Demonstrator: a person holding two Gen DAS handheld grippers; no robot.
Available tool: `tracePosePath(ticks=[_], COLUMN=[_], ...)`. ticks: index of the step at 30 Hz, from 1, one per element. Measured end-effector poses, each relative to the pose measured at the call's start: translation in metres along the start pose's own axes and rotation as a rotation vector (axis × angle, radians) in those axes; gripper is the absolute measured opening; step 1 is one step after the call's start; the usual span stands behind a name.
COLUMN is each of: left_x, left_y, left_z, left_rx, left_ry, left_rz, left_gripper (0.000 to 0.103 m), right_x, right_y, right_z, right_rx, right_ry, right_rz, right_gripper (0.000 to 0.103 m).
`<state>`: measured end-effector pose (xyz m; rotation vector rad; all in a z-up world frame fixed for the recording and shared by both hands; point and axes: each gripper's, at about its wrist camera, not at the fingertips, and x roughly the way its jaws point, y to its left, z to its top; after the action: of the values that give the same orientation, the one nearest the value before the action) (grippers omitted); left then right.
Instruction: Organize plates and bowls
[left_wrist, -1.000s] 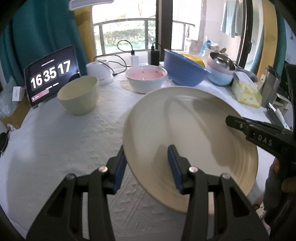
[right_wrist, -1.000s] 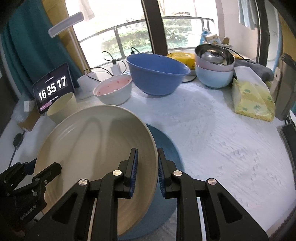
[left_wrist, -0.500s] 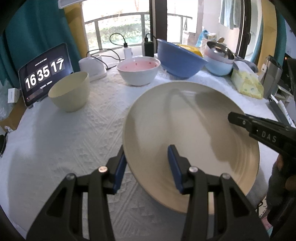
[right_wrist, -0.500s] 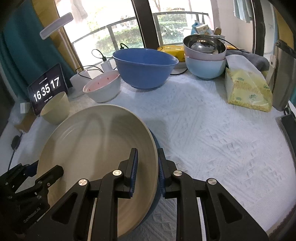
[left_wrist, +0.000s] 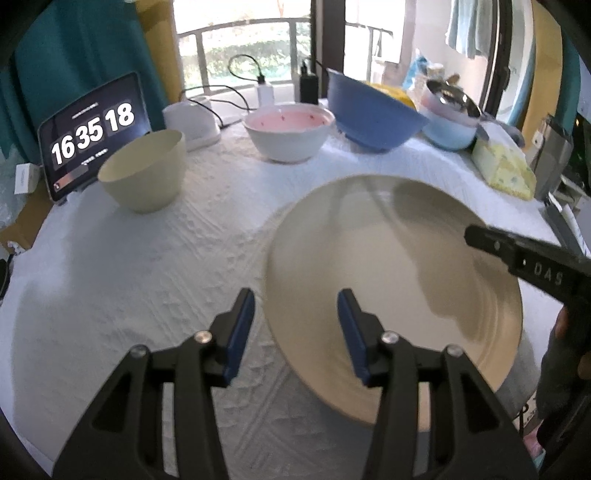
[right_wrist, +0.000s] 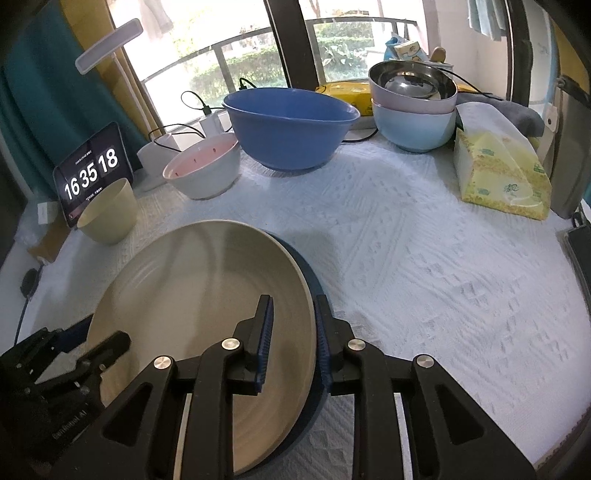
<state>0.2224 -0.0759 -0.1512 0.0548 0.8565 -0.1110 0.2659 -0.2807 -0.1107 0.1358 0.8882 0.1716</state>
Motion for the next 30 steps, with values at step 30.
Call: tracePosePath(ticks=[30], left_x=[0.018], left_y=[0.025], left_z=[0.000], left_rx=[-0.072], left_ry=[-0.011], left_rz=[-0.030], left_gripper=[0.049], right_x=[-0.014], right_y=[0.009], right_z=[-0.003], right_rx=[-0.014], right_ry=[-0.028], right_rz=[-0.076], right_gripper=[0.030])
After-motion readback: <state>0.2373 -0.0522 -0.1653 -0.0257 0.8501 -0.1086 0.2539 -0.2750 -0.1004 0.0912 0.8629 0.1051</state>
